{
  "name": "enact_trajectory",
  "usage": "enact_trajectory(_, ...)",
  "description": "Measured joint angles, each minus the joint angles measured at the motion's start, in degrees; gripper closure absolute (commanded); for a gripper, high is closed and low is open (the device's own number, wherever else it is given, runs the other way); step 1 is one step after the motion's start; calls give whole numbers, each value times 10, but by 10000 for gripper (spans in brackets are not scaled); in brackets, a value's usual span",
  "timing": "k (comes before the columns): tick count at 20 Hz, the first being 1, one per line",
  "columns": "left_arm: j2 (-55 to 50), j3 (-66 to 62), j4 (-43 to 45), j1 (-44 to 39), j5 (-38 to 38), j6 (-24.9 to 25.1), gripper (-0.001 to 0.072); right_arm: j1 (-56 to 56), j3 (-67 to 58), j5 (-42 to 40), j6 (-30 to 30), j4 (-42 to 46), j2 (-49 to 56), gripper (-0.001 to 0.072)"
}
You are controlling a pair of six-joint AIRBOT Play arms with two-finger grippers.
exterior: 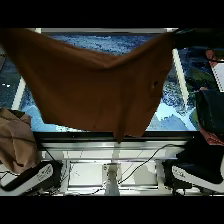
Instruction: Fold the clothes and pants, and hang the long-sleeved shirts on hangers.
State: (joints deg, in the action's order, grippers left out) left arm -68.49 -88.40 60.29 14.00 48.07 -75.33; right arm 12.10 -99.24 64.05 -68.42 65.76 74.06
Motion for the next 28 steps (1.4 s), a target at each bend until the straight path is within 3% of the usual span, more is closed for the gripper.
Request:
enact_trajectory(7,-218,4,-21,-72,-70,47,692,0,27,-144,0,13,168,692)
enact_trajectory(13,-283,4,-32,-87,-167,55,691,0,30,-302,0,20,250,692)
enact_trajectory(14,-287,4,-32,-87,-177,55,652,0,30,-328,0,21,258,691)
enact_trajectory(15,-289,4,-33,-88,-184,56,445,0,30,-352,0,22,263,649)
enact_trajectory(16,-291,4,-33,-88,-188,57,127,0,30,-378,0,22,268,477)
enact_trajectory(17,-293,4,-33,-89,-193,57,-13,0,30,-401,0,23,271,292)
enact_trajectory(18,-294,4,-34,-89,-196,57,-13,-1,30,-420,1,24,273,247)
enact_trajectory(22,-293,4,-33,-87,-194,57,-13,-9,30,-453,1,24,272,248)
enact_trajectory(25,-275,4,-33,-74,-170,57,-3,-37,30,-423,1,24,248,269)
enact_trajectory(26,-265,4,-30,-67,-157,57,30,-49,30,-402,1,25,237,273)
enact_trajectory(28,-235,4,-17,-46,-127,57,403,-87,29,-348,2,25,204,404)
